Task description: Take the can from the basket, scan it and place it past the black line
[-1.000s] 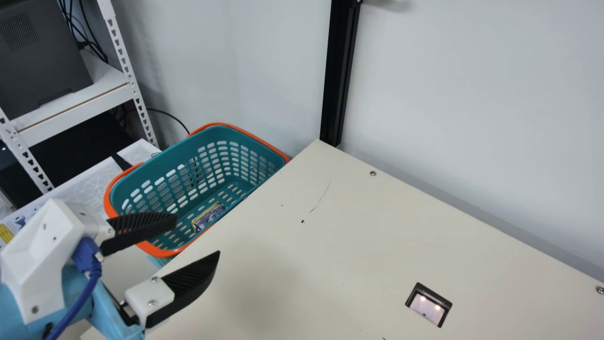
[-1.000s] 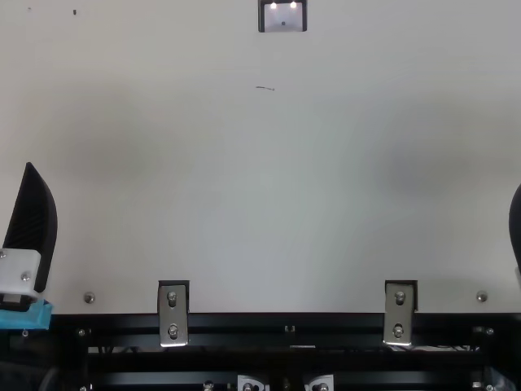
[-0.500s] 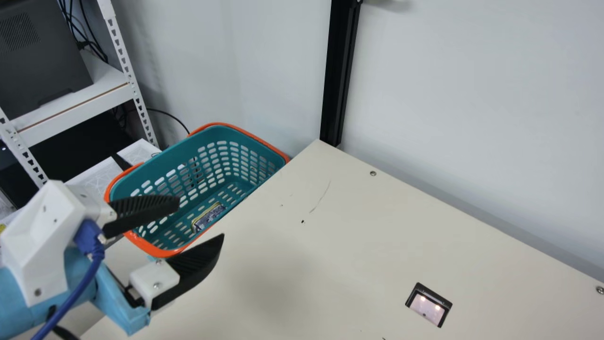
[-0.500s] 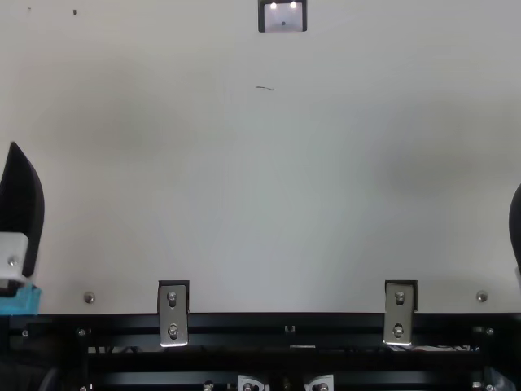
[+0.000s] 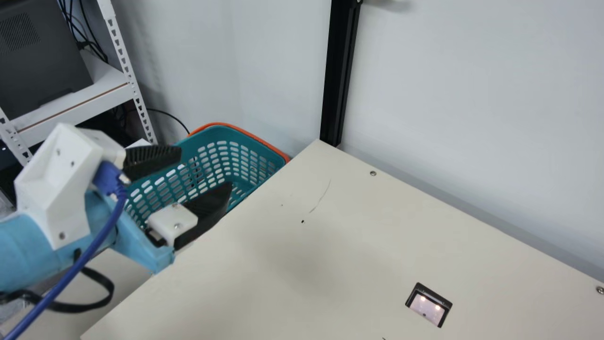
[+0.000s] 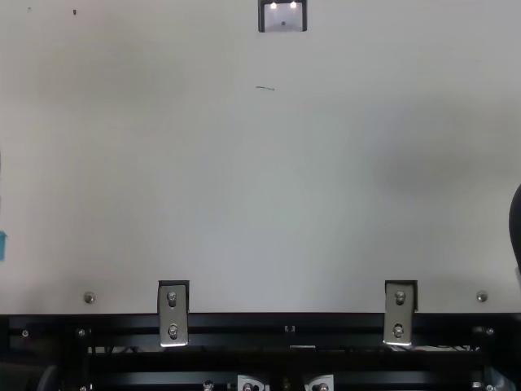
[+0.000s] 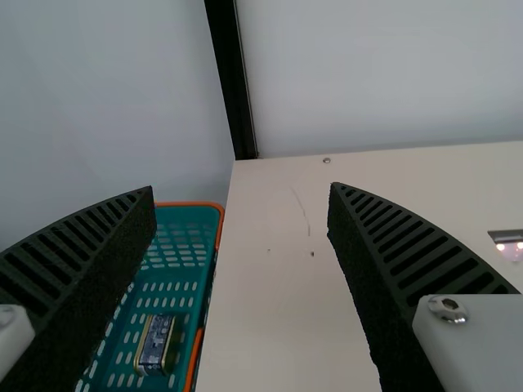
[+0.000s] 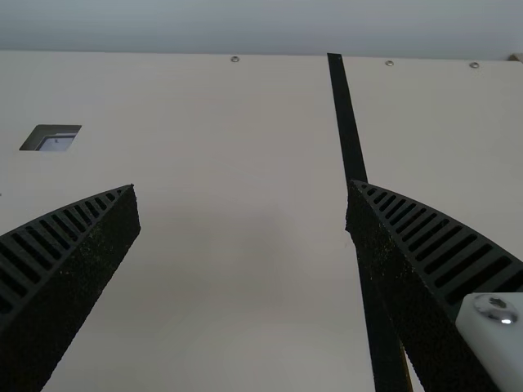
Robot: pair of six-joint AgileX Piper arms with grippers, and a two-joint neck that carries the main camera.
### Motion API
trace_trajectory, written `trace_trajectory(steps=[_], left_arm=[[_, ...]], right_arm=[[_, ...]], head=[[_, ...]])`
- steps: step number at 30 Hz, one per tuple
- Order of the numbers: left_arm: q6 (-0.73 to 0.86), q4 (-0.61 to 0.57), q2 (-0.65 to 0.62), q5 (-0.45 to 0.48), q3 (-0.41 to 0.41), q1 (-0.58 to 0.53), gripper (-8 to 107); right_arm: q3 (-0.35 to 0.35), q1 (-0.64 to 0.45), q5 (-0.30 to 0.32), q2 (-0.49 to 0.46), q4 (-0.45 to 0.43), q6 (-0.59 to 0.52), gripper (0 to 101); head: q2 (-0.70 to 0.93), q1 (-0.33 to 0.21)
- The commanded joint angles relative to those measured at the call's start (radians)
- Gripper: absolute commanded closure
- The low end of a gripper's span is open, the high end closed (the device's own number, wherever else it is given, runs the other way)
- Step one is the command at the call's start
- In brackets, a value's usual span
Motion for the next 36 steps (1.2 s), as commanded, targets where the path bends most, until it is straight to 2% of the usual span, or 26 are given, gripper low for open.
trace_trajectory(steps=[1,12,17,23,30,31,36], left_arm=[[0.013,-0.010,0.029,-0.020,-0.010,0.020,9],[0.147,-0.149,0.163,-0.112,-0.078,0.160,9],[0.245,-0.252,0.231,-0.115,-0.122,0.214,9],[0.434,-0.424,0.322,-0.081,-0.211,0.294,9],[0.724,-0.694,0.425,-0.040,-0.320,0.447,9],[0.587,-0.575,0.407,-0.046,-0.298,0.402,9],[0.710,-0.685,0.425,-0.042,-0.319,0.447,9]], right_arm=[[0.000,0.000,0.000,0.000,0.000,0.000,0],[0.000,0.000,0.000,0.000,0.000,0.000,0],[0.000,0.000,0.000,0.000,0.000,0.000,0],[0.000,0.000,0.000,0.000,0.000,0.000,0],[0.000,0.000,0.000,0.000,0.000,0.000,0],[0.000,0.000,0.000,0.000,0.000,0.000,0],[0.000,0.000,0.000,0.000,0.000,0.000,0]], head=[[0.021,-0.037],[0.021,-0.037],[0.021,-0.037],[0.021,-0.037],[0.021,-0.037],[0.021,-0.037],[0.021,-0.037]])
